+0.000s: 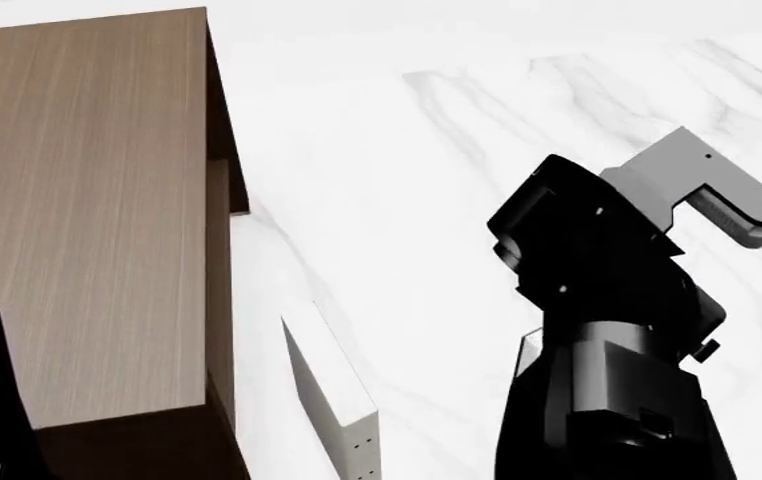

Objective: Pick up the book in the middle and place it on the cabinet shelf.

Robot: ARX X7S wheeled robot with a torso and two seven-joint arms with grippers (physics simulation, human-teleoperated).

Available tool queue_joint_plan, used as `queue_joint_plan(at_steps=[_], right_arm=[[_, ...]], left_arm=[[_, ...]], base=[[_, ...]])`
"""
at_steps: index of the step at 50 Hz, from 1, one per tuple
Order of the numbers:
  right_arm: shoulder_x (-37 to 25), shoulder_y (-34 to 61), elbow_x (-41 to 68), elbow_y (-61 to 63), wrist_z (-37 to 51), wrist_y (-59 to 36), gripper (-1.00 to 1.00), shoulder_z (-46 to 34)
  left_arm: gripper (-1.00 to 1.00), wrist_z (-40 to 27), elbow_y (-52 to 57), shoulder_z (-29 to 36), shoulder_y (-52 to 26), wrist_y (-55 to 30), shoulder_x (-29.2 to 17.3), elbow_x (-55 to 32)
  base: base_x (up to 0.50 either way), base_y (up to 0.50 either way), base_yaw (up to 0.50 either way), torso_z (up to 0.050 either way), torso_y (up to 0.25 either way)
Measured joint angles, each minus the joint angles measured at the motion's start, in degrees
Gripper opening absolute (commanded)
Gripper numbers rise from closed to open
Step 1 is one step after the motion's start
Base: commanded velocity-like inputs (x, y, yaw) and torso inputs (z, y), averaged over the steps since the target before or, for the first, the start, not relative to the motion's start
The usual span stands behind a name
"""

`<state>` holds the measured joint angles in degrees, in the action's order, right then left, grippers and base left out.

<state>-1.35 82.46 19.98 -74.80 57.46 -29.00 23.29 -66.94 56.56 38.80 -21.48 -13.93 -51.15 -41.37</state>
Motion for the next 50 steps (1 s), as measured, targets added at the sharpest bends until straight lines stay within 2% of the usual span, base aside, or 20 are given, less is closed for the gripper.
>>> queue_joint_plan(at_steps=[39,40,50], right_arm=[[0.6,-4.5,-11.4,-0.1,-8.1,-1.2,1.0,7.5],[0.6,-4.5,-11.6,-0.1,-8.3,-1.2,-1.0,7.6],[0.8,-4.7,-13.9,-0.2,-10.1,-1.4,-1.0,8.3]], left_arm=[[1.0,-0.4,-0.1,0.5,-0.2,0.4,-0.3,0.0],[1.0,-0.4,-0.1,0.5,-0.2,0.4,-0.3,0.0],[1.0,-0.4,-0.2,0.6,-0.2,0.6,-0.4,0.0]], base=[[0.0,0.0,0.0,0.0,0.0],[0.0,0.0,0.0,0.0,0.0],[0.0,0.0,0.0,0.0,0.0]])
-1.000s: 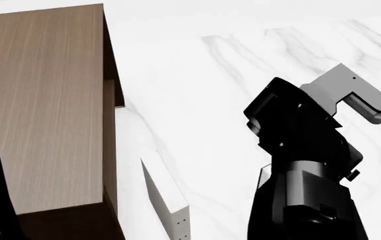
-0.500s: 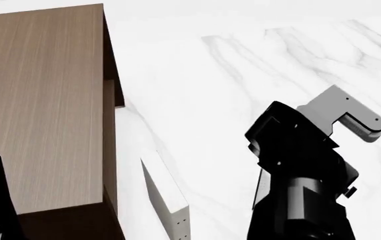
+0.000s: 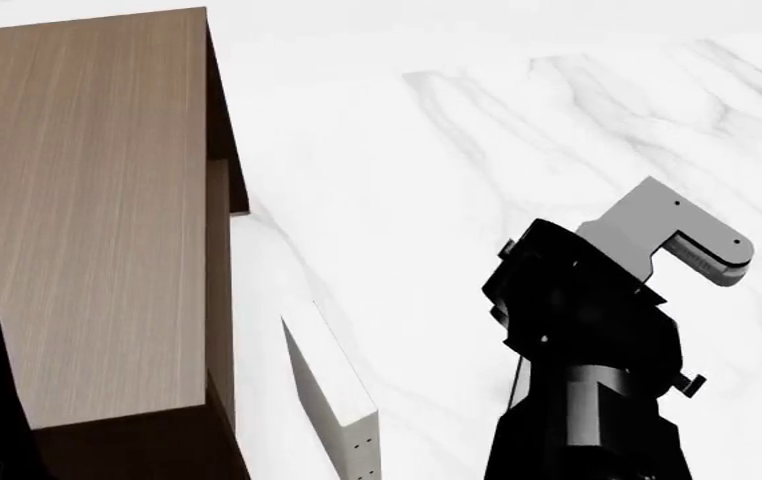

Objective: Pick up the book in the middle and place it on the cabinet shelf.

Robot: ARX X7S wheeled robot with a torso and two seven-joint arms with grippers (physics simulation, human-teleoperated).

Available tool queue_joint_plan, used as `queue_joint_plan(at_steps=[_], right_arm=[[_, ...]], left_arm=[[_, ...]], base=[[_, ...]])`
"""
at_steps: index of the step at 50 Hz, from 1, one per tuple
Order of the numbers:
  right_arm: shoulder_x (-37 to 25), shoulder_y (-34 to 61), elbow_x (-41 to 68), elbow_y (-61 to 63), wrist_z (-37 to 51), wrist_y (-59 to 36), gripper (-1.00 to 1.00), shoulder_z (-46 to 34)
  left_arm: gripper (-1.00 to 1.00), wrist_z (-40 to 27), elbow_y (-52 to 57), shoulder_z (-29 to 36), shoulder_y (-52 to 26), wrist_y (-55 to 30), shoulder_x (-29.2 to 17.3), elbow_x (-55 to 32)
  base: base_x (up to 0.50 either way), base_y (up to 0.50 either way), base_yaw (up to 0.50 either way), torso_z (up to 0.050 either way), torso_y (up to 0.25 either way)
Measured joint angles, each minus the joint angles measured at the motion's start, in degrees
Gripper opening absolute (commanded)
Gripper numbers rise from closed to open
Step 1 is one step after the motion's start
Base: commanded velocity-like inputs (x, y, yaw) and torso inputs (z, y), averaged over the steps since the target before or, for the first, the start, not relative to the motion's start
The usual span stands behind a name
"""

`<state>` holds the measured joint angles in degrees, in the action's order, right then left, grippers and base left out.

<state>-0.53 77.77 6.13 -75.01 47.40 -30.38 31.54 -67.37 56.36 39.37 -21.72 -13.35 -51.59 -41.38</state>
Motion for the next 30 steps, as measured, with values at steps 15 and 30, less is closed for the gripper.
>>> queue_joint_plan(at_steps=[15,30], right_arm=[[0.5,3.1,9.2,0.5,-8.4,6.9,-1.0,-12.5],[0.3,3.7,30.1,15.5,-7.4,15.1,-1.0,-34.2]], left_arm=[[1.0,0.5,-0.9,0.4,0.1,0.6,0.1,0.6],[1.0,0.4,-1.0,0.8,-0.1,0.4,0.2,0.7]], base=[[0.0,0.0,0.0,0.0,0.0],[0.0,0.0,0.0,0.0,0.001]])
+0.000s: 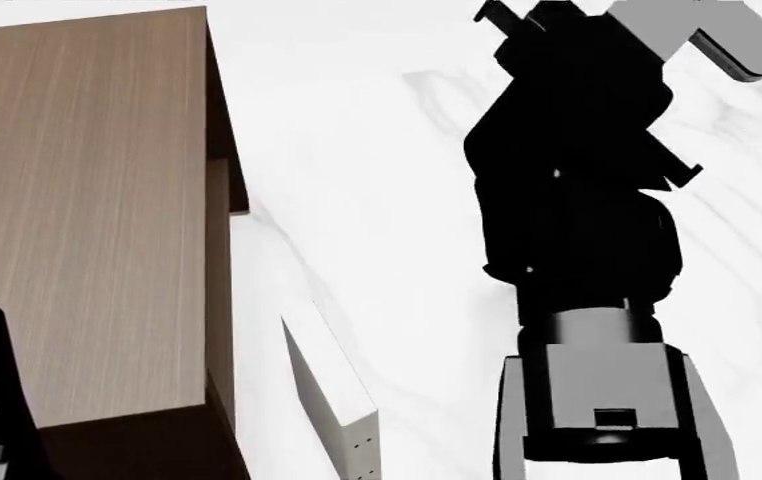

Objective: Pick up the book in the middle and place it on the cabinet shelf.

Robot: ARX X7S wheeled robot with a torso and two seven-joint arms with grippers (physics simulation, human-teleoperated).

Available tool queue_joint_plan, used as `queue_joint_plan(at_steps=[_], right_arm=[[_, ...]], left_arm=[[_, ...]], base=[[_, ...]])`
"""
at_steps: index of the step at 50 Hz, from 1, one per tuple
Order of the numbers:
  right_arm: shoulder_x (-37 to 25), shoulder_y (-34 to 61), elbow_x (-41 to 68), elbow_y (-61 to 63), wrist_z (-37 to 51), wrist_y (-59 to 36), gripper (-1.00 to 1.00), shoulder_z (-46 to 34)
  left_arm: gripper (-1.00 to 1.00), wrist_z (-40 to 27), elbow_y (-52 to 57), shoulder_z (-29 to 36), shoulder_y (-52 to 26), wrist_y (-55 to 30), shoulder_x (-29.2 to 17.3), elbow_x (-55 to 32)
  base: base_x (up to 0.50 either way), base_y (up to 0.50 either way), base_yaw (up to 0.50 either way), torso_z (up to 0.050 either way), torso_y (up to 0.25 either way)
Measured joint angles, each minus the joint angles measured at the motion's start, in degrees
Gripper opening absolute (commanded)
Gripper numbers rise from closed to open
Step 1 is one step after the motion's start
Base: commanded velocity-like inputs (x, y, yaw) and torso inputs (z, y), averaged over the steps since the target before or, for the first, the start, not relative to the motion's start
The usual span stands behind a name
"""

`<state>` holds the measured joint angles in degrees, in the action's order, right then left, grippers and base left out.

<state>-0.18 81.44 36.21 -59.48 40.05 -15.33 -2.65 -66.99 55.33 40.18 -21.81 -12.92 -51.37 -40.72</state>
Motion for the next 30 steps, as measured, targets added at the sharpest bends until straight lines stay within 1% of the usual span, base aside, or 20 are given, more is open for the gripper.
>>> queue_joint_plan(at_steps=[8,15,30], right_arm=[[-0.1,-1.6,9.1,8.1,0.5,6.6,-1.0,-5.6],[-0.2,-2.5,17.2,13.4,0.3,9.7,-1.0,-8.8],[-0.3,-2.1,37.3,20.1,-1.3,6.1,-1.0,-13.3]], left_arm=[[1.0,-0.1,0.1,0.2,-0.2,-0.2,0.0,0.0],[1.0,-0.3,0.4,0.4,-0.4,-0.4,0.0,-0.2],[1.0,-0.1,-0.1,0.8,-0.6,-0.2,0.1,0.1]], base=[[0.0,0.0,0.0,0.0,0.001],[0.0,0.0,0.0,0.0,0.001],[0.0,0.0,0.0,0.0,0.001]])
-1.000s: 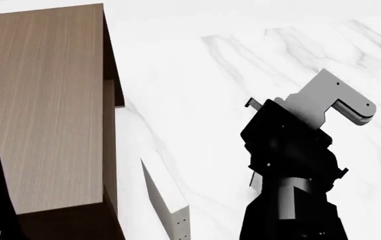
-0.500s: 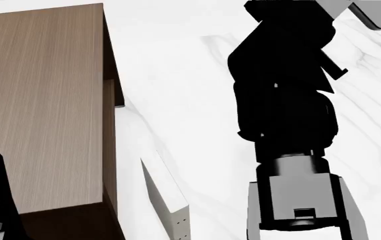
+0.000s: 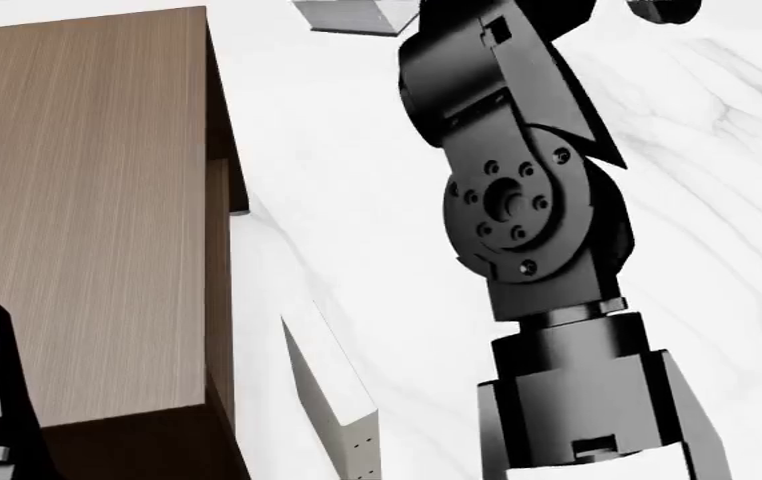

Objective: Pick up the book in the middle and place it on the cabinet shelf.

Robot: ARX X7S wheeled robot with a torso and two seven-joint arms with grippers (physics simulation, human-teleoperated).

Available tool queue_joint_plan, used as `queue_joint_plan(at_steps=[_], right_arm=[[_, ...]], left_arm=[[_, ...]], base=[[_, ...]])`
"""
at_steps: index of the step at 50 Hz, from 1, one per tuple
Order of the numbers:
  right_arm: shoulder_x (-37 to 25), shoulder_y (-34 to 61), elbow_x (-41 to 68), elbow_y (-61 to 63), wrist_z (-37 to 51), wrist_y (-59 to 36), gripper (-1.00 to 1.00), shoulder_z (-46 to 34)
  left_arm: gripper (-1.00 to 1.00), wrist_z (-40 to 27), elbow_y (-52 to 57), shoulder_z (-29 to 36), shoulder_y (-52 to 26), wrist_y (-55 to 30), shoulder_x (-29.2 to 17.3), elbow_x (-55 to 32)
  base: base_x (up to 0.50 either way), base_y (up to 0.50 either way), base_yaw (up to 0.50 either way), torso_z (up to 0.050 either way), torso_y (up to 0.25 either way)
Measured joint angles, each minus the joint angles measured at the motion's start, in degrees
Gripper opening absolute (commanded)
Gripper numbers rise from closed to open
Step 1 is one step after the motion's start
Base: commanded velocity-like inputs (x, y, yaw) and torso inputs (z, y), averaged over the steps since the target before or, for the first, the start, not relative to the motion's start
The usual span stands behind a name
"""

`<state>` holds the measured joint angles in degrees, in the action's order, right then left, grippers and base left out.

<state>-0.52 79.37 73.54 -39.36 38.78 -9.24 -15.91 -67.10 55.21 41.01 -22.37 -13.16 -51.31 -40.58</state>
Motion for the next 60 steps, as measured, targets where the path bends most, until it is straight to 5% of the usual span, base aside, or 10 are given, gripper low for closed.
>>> queue_joint_plan(at_steps=[30,60], right_arm=[[-0.1,1.9,27.0,10.6,2.1,-14.4,-1.0,-13.0],[0.0,2.1,43.2,19.7,0.2,-3.4,-1.0,-30.8]], left_arm=[[1.0,-0.1,-0.2,0.4,0.0,0.2,-0.3,0.0],[1.0,-0.1,-0.8,0.7,0.0,0.8,-0.3,0.2]], base=[[0.0,0.0,0.0,0.0,0.001],[0.0,0.0,0.0,0.001,0.001]])
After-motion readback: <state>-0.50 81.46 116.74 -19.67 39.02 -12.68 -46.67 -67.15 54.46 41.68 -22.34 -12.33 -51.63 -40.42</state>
